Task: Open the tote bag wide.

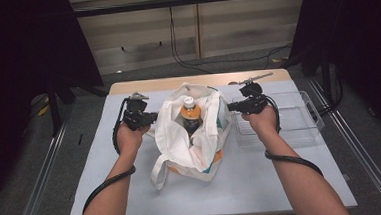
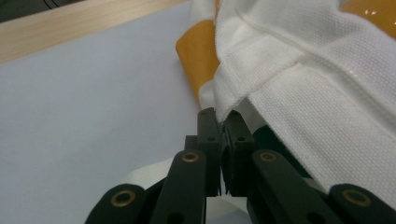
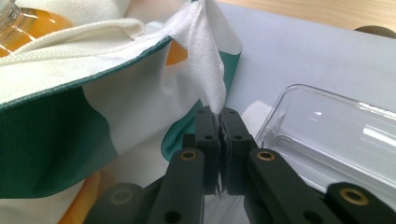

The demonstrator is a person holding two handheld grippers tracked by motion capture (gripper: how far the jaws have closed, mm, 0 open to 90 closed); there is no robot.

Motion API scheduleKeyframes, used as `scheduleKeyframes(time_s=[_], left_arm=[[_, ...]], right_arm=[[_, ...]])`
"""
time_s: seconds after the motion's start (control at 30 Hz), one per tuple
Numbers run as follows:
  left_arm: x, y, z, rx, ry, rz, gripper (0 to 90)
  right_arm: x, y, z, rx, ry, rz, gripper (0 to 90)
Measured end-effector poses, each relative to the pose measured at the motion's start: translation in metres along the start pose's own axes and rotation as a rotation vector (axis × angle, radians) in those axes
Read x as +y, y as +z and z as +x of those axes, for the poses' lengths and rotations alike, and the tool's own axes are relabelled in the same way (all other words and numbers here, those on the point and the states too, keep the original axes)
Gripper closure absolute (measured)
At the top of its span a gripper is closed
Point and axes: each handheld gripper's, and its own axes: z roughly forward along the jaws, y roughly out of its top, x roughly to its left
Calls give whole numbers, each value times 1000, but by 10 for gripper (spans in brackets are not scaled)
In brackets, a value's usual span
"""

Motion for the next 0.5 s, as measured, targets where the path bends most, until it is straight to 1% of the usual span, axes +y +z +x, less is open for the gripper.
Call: scheduleKeyframes(time_s=[0.1,0.2,0.23,0.33,0.4,0.43,0.47,0.5], left_arm=[[-1,1,0,-6,-1,2,874],[0,0,0,-7,-2,9,874],[0,-1,0,-3,-1,5,873],[0,-1,-1,7,4,20,874],[0,-1,-1,8,4,11,874],[0,-2,-2,1,1,13,873],[1,-3,-3,4,10,6,866],[1,-4,-4,0,7,-2,859]], right_arm=[[-1,1,0,-2,-9,7,876],[-3,1,0,-1,-3,6,876],[-4,1,0,-1,-2,5,875],[-5,1,0,-1,-4,12,875],[-5,1,0,-5,-4,13,875],[-5,0,1,-4,-5,12,874],[-5,-1,2,-6,-5,4,873],[-4,-1,3,0,-1,1,871]])
